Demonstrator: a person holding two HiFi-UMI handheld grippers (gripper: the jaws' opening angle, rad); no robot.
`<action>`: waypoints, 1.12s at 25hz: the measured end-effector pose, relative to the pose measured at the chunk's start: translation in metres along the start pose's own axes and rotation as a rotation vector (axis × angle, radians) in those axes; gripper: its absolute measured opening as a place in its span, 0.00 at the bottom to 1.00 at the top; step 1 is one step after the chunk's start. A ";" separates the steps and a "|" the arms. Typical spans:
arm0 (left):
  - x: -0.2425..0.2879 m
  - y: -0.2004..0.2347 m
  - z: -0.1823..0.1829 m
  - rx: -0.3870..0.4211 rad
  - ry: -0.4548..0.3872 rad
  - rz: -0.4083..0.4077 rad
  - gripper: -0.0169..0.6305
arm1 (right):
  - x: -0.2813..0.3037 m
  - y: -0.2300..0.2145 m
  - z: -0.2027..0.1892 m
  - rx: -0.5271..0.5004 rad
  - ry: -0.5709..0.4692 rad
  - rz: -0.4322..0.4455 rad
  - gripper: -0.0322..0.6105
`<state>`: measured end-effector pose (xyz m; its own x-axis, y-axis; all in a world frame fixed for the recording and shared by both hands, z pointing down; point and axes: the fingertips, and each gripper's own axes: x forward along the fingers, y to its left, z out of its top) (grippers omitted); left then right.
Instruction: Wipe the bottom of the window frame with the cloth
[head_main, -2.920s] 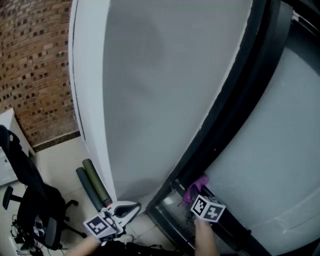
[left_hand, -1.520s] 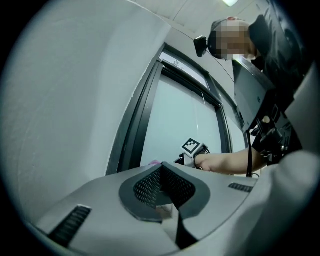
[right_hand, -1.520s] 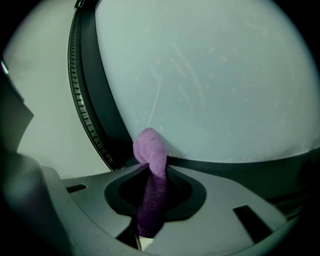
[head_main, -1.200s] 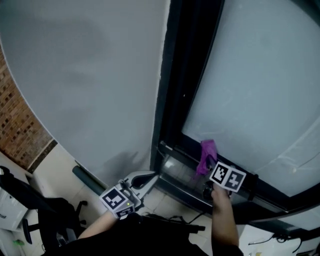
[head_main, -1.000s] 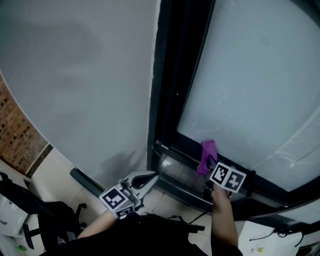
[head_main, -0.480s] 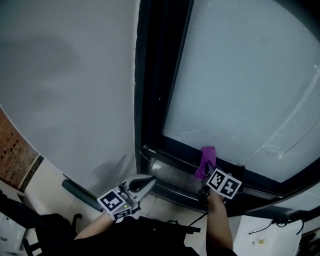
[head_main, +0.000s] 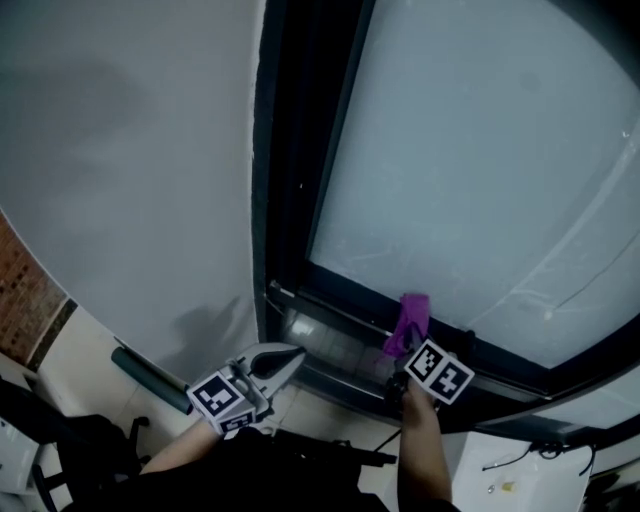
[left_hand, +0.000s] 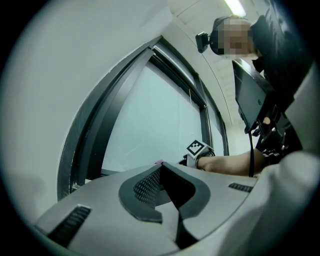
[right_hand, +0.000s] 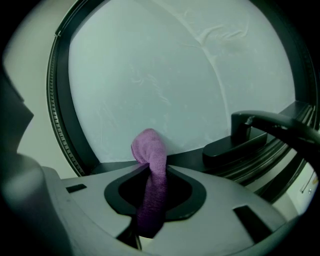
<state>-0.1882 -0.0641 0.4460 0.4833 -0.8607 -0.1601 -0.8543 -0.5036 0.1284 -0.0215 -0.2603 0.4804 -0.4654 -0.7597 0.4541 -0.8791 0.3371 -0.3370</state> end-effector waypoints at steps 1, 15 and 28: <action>0.003 -0.002 -0.001 0.000 -0.002 0.002 0.03 | -0.001 -0.004 0.001 0.002 -0.006 -0.010 0.18; 0.039 -0.038 -0.017 -0.001 0.038 -0.048 0.03 | -0.027 -0.045 -0.002 0.059 -0.104 -0.071 0.18; 0.050 -0.046 -0.020 0.004 0.071 -0.091 0.03 | -0.053 -0.072 0.006 0.276 -0.302 -0.112 0.18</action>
<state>-0.1212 -0.0856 0.4520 0.5708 -0.8149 -0.1012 -0.8072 -0.5794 0.1130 0.0671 -0.2479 0.4752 -0.2817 -0.9259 0.2516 -0.8428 0.1134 -0.5262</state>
